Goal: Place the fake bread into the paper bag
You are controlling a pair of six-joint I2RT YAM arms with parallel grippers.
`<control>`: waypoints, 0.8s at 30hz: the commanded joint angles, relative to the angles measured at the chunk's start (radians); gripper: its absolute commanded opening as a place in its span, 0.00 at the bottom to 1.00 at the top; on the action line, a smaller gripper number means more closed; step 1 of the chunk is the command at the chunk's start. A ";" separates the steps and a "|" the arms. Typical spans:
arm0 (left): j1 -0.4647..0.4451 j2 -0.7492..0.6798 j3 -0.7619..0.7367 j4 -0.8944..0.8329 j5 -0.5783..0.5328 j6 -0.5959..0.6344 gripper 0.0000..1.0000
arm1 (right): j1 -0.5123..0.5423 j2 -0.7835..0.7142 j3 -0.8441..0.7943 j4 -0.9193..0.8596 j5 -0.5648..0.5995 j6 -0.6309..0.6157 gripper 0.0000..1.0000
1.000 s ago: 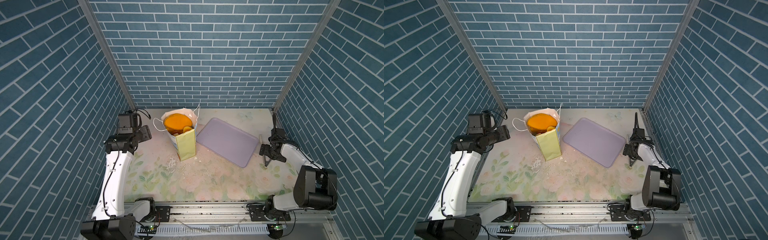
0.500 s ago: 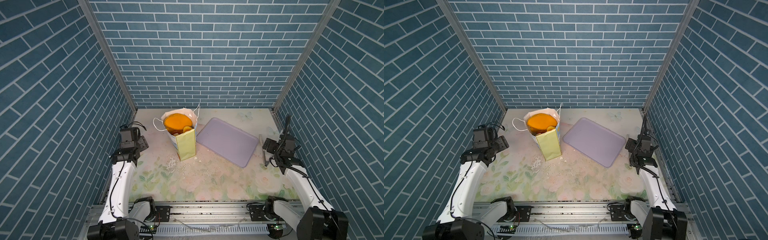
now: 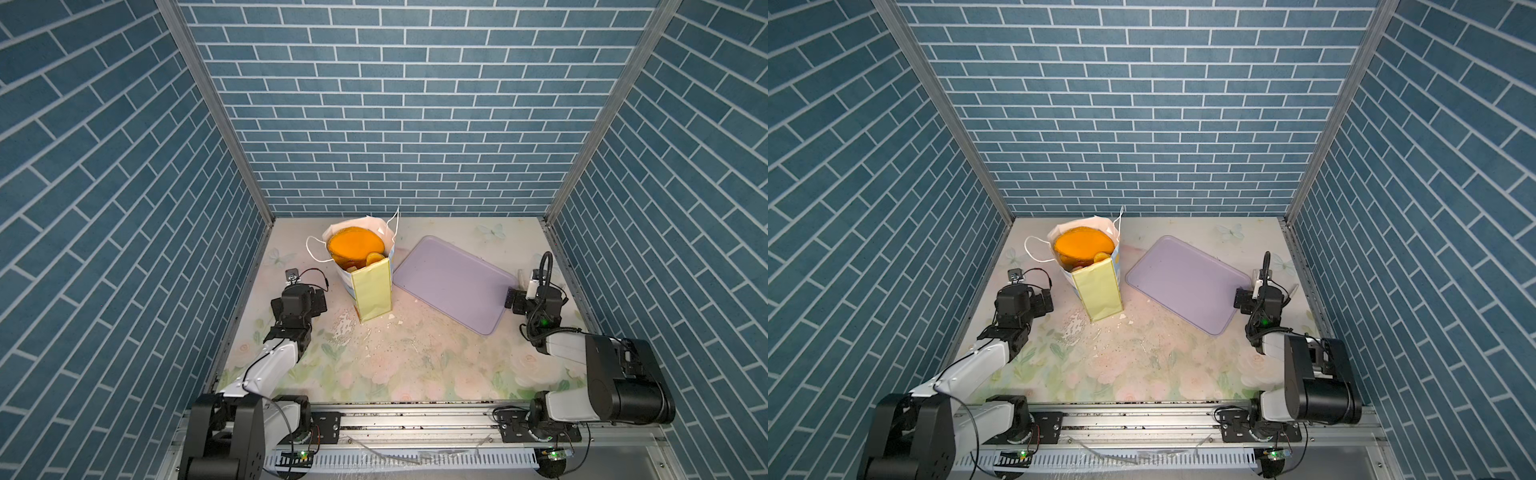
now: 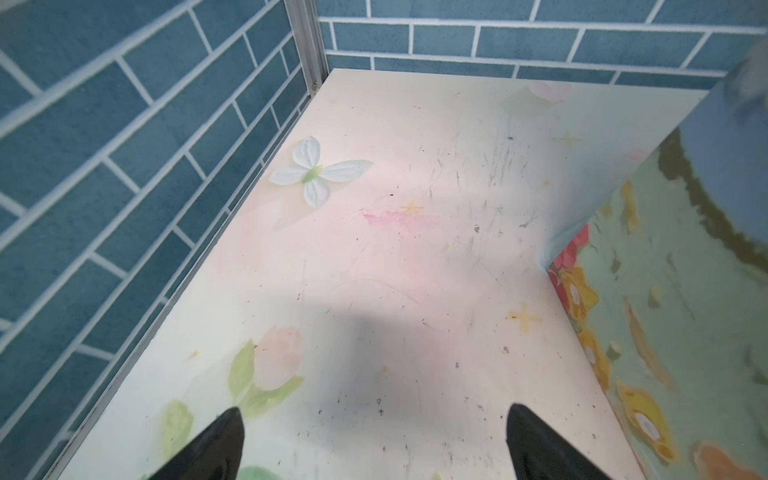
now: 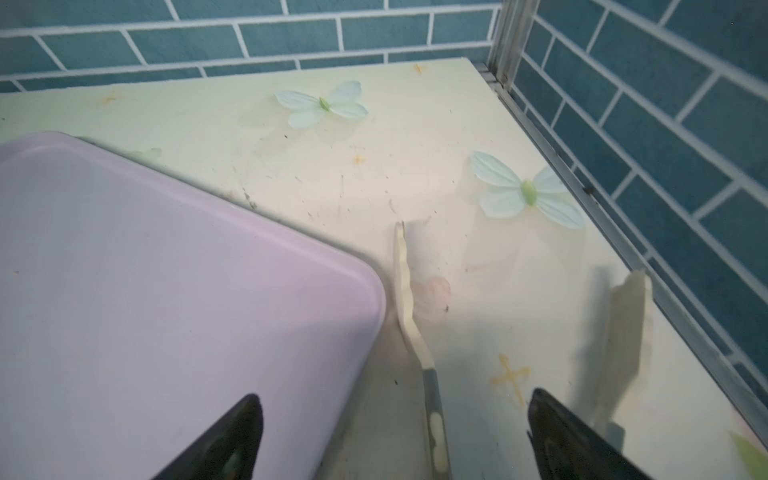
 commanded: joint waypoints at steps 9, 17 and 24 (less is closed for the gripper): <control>-0.006 0.331 -0.053 0.623 0.009 0.132 1.00 | -0.017 0.073 0.034 0.110 -0.033 -0.033 0.99; -0.006 0.372 -0.039 0.637 0.020 0.140 1.00 | -0.016 0.079 0.044 0.099 -0.035 -0.034 0.99; -0.006 0.365 -0.035 0.615 0.023 0.139 1.00 | -0.018 0.080 0.047 0.093 -0.041 -0.034 0.99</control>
